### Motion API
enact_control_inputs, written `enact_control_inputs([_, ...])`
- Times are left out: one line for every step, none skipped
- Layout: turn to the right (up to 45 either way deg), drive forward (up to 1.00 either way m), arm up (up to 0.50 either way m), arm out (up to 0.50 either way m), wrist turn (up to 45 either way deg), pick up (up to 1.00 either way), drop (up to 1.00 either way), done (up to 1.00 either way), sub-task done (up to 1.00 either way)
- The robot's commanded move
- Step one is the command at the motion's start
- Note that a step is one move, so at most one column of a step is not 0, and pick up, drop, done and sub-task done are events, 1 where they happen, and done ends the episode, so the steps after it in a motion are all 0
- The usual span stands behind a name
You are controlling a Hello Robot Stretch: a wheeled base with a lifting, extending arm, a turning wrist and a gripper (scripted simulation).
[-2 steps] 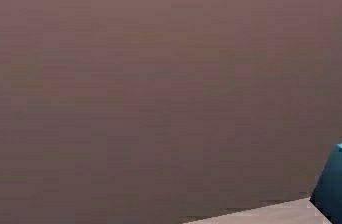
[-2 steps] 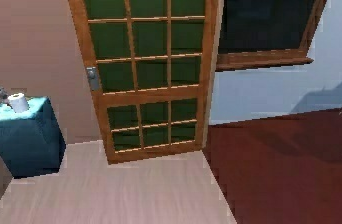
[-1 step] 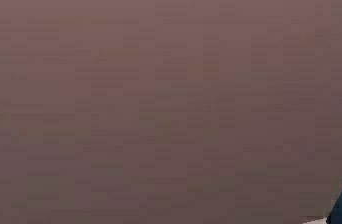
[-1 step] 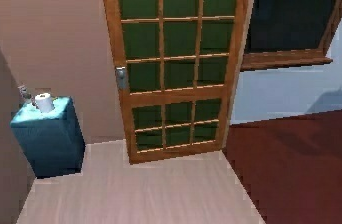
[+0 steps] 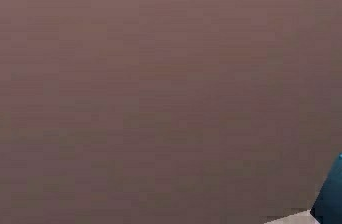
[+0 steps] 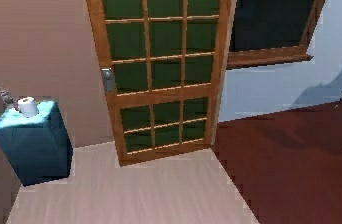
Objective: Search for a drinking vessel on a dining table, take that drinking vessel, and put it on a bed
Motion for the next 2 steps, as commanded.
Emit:
enact_control_inputs([0.0, 0.2, 0.0, 0.0, 0.0, 0.0, 0.0, 0.0, 0.0])
enact_control_inputs([-42.0, 0.0, 0.0, 0.0, 0.0, 0.0, 0.0, 0.0, 0.0])
